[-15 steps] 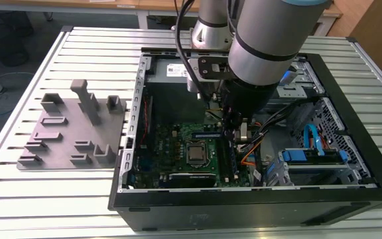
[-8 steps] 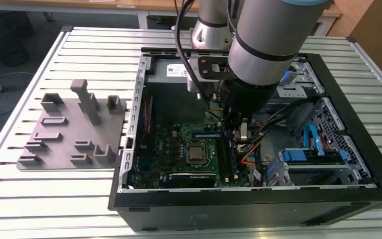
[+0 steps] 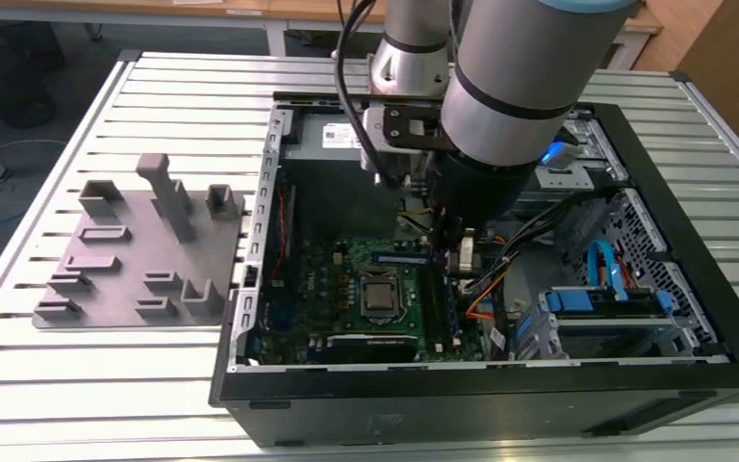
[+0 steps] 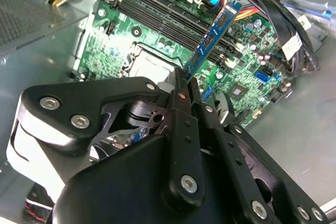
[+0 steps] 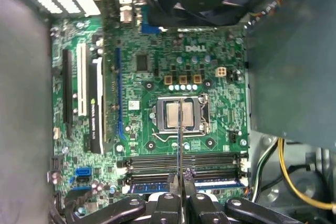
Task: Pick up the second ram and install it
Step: 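Insert the second ram into the second slot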
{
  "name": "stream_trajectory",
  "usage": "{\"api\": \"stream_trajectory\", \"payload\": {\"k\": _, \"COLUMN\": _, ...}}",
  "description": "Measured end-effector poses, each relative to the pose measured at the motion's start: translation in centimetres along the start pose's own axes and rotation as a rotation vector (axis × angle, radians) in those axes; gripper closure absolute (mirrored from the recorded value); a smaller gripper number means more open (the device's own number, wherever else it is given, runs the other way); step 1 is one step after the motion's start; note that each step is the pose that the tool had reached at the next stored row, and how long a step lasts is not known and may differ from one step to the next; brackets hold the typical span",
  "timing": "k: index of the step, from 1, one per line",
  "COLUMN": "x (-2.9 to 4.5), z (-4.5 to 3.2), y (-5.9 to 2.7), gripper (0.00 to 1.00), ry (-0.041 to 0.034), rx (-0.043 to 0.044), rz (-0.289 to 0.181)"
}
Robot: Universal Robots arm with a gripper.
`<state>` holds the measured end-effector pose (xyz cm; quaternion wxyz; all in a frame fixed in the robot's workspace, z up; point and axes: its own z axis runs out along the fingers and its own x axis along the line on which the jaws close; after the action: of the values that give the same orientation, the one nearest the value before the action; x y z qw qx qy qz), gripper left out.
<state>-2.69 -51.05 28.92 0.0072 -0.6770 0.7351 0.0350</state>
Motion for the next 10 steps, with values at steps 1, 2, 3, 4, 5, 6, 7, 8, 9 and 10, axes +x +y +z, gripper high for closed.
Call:
{"api": "stream_trajectory", "payload": {"k": 1, "x": 0.00, "z": 0.01, "y": 0.00, "gripper": 0.86, "ry": -0.0006, "rx": 0.0010, "rz": 0.018}}
{"api": "stream_trajectory", "payload": {"k": 2, "x": 0.00, "z": 0.01, "y": 0.00, "gripper": 0.86, "ry": -0.0010, "rx": 0.0017, "rz": 0.031}}
{"api": "stream_trajectory", "payload": {"k": 3, "x": 0.00, "z": 0.01, "y": 0.00, "gripper": 0.86, "ry": -0.0013, "rx": 0.0021, "rz": 0.037}}
{"api": "stream_trajectory", "payload": {"k": 4, "x": 0.00, "z": 0.02, "y": 0.00, "gripper": 0.86, "ry": -0.0016, "rx": 0.0025, "rz": 0.043}}
{"api": "stream_trajectory", "payload": {"k": 5, "x": 0.00, "z": 0.03, "y": 0.00, "gripper": 0.86, "ry": -0.0019, "rx": 0.0029, "rz": 0.049}}
{"api": "stream_trajectory", "payload": {"k": 6, "x": 0.01, "z": 0.03, "y": 0.00, "gripper": 0.86, "ry": -0.0023, "rx": 0.0035, "rz": 0.060}}
{"api": "stream_trajectory", "payload": {"k": 7, "x": 0.00, "z": 0.04, "y": 0.00, "gripper": 0.86, "ry": -0.0028, "rx": 0.0042, "rz": 0.072}}
{"api": "stream_trajectory", "payload": {"k": 8, "x": 0.01, "z": 0.05, "y": 0.00, "gripper": 0.86, "ry": -0.0035, "rx": 0.0051, "rz": 0.089}}
{"api": "stream_trajectory", "payload": {"k": 9, "x": 0.01, "z": 0.05, "y": 0.00, "gripper": 0.86, "ry": -0.0042, "rx": 0.0061, "rz": 0.106}}
{"api": "stream_trajectory", "payload": {"k": 10, "x": 0.01, "z": 0.06, "y": 0.00, "gripper": 0.86, "ry": -0.0049, "rx": 0.0070, "rz": 0.121}}
